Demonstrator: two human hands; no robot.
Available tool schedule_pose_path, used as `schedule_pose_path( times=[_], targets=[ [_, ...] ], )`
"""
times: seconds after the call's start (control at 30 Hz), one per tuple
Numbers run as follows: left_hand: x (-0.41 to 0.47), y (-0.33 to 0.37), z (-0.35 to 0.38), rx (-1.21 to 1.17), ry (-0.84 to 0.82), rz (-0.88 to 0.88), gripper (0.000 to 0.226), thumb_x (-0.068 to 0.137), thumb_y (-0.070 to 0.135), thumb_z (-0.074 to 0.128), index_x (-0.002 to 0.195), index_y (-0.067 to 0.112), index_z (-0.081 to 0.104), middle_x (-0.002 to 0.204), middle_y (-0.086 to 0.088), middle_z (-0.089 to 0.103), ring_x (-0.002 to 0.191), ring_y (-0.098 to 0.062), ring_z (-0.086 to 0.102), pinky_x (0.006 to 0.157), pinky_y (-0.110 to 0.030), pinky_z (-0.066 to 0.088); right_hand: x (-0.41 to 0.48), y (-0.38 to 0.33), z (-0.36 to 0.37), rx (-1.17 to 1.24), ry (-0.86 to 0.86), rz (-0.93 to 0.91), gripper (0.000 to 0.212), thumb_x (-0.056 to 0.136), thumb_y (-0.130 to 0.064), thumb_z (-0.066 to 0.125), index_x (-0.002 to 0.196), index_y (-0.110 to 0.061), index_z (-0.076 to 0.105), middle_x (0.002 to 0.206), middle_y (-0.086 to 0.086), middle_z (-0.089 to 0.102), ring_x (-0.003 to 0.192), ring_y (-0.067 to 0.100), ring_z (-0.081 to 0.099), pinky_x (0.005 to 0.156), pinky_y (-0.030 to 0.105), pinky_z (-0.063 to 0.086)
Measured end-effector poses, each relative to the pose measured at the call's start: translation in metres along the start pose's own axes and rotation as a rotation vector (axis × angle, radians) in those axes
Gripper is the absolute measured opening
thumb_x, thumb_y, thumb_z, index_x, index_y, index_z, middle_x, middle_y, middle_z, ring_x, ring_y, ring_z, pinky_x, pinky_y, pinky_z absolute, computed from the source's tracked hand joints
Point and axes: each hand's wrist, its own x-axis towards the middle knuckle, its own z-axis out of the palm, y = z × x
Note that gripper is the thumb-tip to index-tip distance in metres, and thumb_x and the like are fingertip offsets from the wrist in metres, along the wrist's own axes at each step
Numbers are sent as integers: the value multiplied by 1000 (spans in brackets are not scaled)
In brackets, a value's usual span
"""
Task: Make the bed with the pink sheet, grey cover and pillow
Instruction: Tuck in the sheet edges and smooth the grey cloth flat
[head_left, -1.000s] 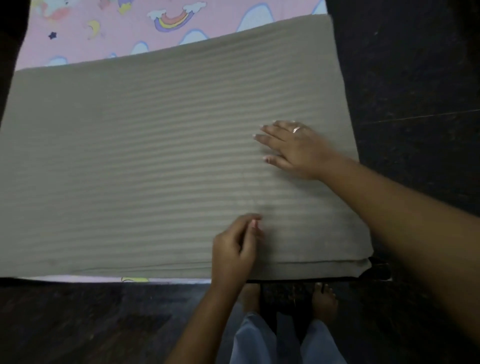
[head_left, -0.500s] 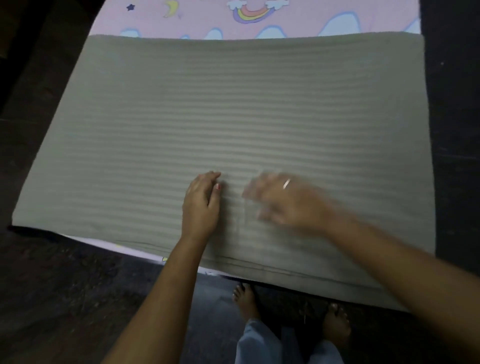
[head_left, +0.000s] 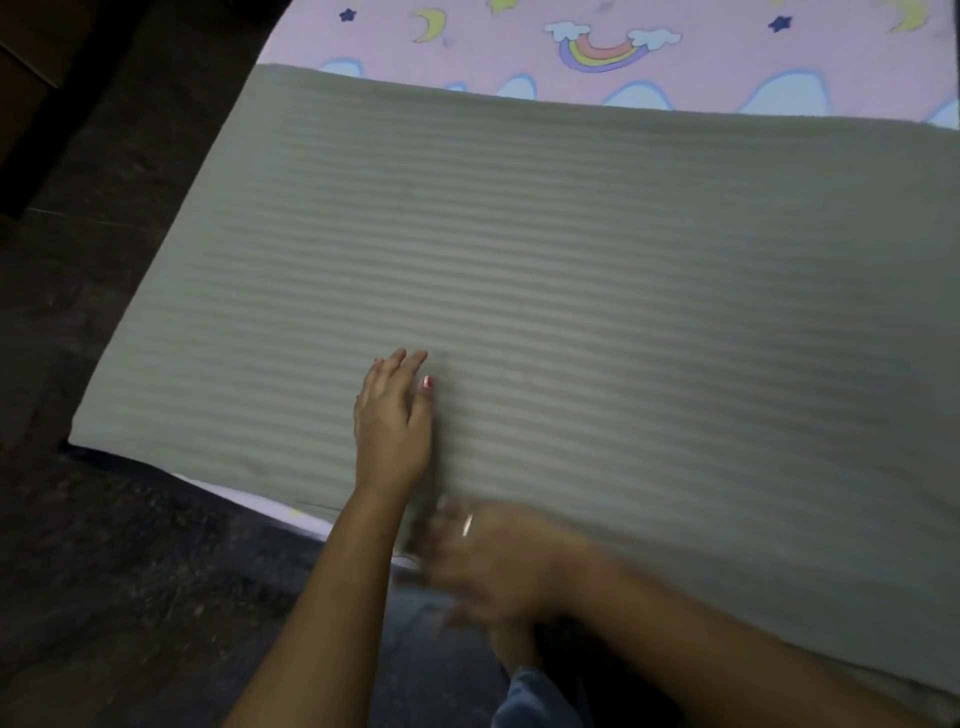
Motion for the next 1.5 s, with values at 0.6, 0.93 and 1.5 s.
schedule_pose_path(
  times=[0.6,0.93,1.5],
  targets=[
    [60,-45,-74,1,89,-158,57,86,43,34,136,20,50,147,-3,41,143,-21,22,115,-48,17,147,-18,19,-88,-123,53,45,85,-45,38,91,-17,73,96,3,72,94,24,65,96,38,32],
    [76,-72,-87,19,130,-254,41,100,28,43,140,22,44,152,-3,33,145,-20,15,117,-46,13,59,205,-78,-358,194,1250,65,95,-52,30,150,-17,24,157,9,20,145,31,15,116,49,11],
    [117,-32,-103,-21,118,-279,44,99,31,42,142,27,39,155,1,26,146,-16,7,118,-45,9,150,152,-70,-60,-11,517,58,88,-51,34,133,-20,54,136,8,54,128,29,48,103,49,40]
  ],
)
